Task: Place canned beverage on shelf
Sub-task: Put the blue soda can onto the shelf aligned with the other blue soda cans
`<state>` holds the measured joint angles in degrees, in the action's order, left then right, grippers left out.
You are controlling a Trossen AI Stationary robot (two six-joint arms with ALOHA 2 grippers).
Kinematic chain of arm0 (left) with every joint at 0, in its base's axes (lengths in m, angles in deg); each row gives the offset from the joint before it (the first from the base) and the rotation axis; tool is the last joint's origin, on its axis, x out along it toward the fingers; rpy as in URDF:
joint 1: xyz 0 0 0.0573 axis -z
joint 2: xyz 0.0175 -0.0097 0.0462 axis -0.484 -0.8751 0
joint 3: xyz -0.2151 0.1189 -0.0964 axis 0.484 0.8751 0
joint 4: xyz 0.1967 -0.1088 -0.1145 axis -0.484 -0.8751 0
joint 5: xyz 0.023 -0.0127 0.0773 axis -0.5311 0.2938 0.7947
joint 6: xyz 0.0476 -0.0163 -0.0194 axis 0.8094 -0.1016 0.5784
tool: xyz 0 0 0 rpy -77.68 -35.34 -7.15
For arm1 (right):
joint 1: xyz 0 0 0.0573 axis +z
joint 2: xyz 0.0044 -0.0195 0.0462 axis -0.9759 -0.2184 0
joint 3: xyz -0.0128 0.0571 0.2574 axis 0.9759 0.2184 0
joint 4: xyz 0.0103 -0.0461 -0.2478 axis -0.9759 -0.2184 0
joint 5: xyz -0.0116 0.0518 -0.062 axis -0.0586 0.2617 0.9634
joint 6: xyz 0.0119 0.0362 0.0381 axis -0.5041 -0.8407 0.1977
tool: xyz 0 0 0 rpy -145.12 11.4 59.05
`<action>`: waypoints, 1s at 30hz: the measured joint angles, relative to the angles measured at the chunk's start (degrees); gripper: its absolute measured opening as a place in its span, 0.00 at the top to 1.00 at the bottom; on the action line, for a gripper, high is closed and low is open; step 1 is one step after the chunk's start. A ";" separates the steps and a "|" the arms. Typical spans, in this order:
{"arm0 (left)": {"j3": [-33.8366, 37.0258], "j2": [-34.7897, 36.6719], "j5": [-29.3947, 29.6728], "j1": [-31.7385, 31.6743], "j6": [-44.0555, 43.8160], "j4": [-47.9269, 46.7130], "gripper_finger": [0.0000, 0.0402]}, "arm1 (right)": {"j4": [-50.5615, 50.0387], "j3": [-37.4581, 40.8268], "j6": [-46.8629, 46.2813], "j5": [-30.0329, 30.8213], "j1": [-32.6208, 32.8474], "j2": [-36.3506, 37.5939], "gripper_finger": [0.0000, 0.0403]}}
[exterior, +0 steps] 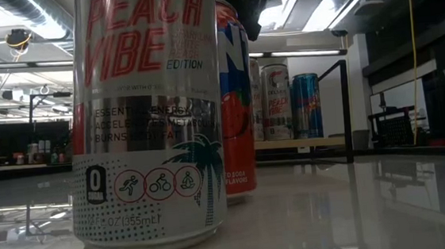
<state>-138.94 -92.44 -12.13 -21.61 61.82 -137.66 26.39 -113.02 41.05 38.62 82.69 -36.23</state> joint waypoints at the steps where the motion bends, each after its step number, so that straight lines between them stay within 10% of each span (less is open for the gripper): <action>1: 0.00 0.00 0.00 -0.02 0.00 0.00 0.18 | 0.01 0.00 0.02 -0.27 0.00 0.00 0.41; 30: 0.00 0.02 0.00 -0.02 -0.09 0.23 0.18 | -7.67 0.07 -0.18 -2.80 -0.07 5.85 0.41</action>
<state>-138.94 -92.42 -12.13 -21.63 61.73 -137.43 18.72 -112.95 40.87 35.83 82.62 -30.38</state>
